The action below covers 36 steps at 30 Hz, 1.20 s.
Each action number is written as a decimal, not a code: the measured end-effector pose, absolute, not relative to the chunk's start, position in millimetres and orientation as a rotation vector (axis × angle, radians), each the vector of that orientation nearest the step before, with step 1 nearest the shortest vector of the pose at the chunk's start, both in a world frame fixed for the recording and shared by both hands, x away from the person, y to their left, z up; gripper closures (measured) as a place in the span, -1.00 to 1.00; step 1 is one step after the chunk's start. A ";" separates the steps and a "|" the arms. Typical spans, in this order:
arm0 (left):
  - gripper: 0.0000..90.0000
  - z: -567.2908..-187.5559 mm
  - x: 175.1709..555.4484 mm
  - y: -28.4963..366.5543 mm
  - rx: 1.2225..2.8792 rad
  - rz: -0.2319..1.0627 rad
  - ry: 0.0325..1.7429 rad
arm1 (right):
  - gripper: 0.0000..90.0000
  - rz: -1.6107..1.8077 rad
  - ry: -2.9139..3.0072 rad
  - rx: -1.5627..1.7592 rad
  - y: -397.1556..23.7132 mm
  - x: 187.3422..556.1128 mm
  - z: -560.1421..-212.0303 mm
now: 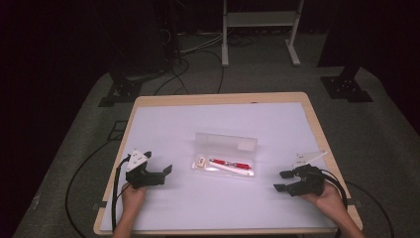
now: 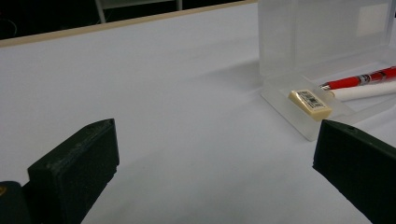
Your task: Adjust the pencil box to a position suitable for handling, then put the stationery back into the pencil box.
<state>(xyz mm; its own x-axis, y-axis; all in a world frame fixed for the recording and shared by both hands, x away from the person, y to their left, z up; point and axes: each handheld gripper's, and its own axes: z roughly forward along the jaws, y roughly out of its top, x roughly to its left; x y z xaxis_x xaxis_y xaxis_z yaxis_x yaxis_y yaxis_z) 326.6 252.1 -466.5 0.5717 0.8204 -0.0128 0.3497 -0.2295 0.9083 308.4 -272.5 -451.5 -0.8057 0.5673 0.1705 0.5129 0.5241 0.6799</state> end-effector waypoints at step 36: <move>-1.00 -466.4 326.8 252.0 1.811 0.600 0.960 | -0.26 1.276 2.522 1.129 -320.2 274.9 -469.8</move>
<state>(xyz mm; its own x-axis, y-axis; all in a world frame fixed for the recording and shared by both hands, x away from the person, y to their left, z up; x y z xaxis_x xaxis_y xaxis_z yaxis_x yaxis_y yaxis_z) 326.8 252.0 -466.4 0.5684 0.8226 -0.0139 0.3482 -0.2252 0.9100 274.9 -320.2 -469.8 -0.7207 0.6544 0.2287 0.5720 0.3750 0.7295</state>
